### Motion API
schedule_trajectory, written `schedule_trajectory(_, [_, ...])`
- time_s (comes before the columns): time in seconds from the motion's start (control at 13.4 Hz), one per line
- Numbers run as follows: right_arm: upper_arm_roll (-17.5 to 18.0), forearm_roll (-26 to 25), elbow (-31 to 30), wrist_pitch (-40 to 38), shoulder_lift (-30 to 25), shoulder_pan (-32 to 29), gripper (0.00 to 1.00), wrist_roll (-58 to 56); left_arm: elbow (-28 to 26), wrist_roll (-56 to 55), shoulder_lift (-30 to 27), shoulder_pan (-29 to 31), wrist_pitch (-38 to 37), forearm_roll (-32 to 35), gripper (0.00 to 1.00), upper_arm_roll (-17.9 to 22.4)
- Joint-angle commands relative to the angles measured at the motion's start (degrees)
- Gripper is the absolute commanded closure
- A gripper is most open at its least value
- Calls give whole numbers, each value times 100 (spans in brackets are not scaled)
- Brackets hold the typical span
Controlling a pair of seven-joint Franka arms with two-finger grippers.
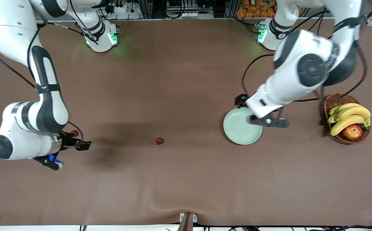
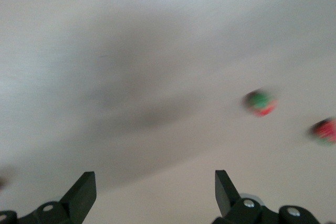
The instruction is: Collect all strawberries into plate
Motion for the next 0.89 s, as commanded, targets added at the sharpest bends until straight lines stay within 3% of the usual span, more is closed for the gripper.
schedule_trajectory(0.0, [75,-432,-507,61,-304,-321,0,-880,256,-501,560,-456,707,-64,0,50])
schedule_trajectory(0.15, [75,-635,-673,262,-295,-515,0,-1303,396,-844,1042,-772,1506,-55,0,50])
schedule_trajectory(0.37, [75,-723,-1437,1271,-427,-691,0,-1778,783,-1258,1921,-1291,2684,-12,0,103])
schedule_trajectory(0.6, [75,-758,-1974,1993,-418,-718,0,-1779,871,-1610,2485,-1888,3793,41,0,435])
schedule_trajectory(0.82, [75,-759,-2116,2162,-357,-727,25,-1779,1099,-1996,3082,-2635,4655,41,0,1147])
